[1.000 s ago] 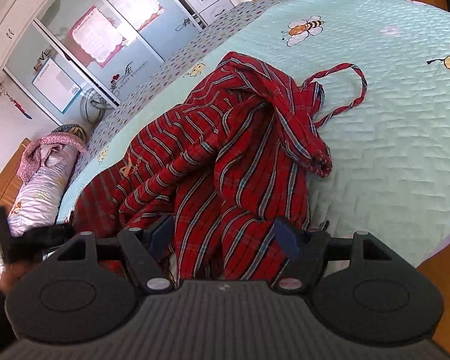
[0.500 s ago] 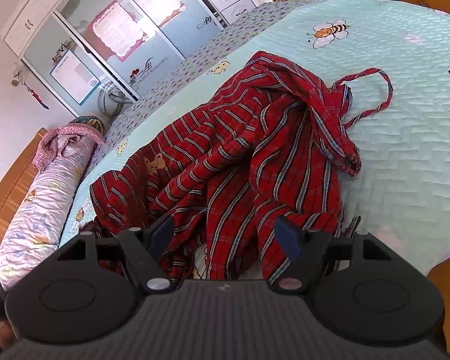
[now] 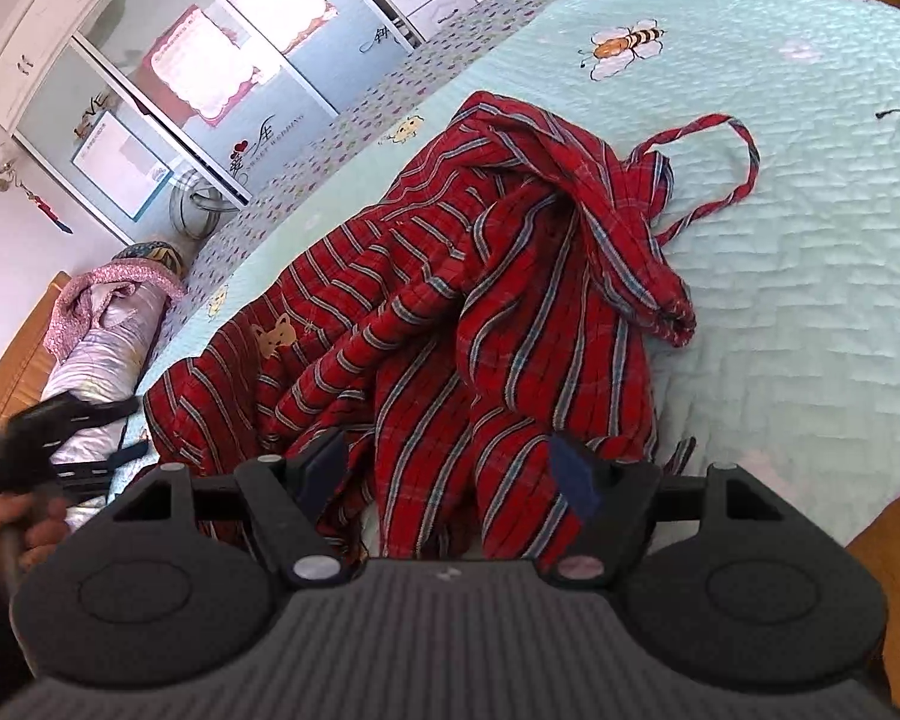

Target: Fold clothes

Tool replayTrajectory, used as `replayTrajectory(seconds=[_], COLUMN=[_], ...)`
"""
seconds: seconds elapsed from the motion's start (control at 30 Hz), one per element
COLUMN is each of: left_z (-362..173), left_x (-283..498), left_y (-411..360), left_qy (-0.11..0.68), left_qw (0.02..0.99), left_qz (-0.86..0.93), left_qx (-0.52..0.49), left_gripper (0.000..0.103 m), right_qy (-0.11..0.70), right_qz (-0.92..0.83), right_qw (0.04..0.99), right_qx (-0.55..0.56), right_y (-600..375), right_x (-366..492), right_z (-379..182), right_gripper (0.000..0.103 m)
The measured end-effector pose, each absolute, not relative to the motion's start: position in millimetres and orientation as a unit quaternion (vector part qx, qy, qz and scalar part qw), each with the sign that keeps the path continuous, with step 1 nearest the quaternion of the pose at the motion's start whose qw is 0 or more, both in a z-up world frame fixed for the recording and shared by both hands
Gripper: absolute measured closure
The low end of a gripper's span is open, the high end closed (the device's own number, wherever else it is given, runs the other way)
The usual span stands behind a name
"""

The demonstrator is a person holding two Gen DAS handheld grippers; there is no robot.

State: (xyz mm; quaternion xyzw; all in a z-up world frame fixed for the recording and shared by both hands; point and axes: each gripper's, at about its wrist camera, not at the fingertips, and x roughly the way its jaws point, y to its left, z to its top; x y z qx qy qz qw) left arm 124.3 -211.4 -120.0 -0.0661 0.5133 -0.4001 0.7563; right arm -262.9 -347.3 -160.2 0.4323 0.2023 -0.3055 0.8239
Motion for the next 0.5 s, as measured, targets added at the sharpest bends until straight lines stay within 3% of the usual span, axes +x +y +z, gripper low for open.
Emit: replayTrajectory(seconds=[0.03, 0.07, 0.2, 0.5], left_z=[-119, -114, -86, 105], left_x=[124, 121, 115, 125], left_y=[-219, -224, -235, -95], left_qy=[0.506, 0.490, 0.421, 0.127], left_qw=[0.763, 0.772, 0.812, 0.917], left_qz=[-0.399, -0.401, -0.404, -0.361], left_qx=[-0.058, -0.047, -0.014, -0.109], left_gripper=[0.067, 0.087, 0.091, 0.091], right_qy=[0.203, 0.204, 0.196, 0.181], right_qz=[-0.305, -0.305, -0.315, -0.314], right_qw=[0.825, 0.826, 0.824, 0.826], right_qx=[0.430, 0.427, 0.427, 0.432], right_y=[-347, -346, -347, -346], right_x=[-263, -264, -273, -276], right_z=[-159, -158, -152, -147], right_gripper=[0.028, 0.028, 0.028, 0.028])
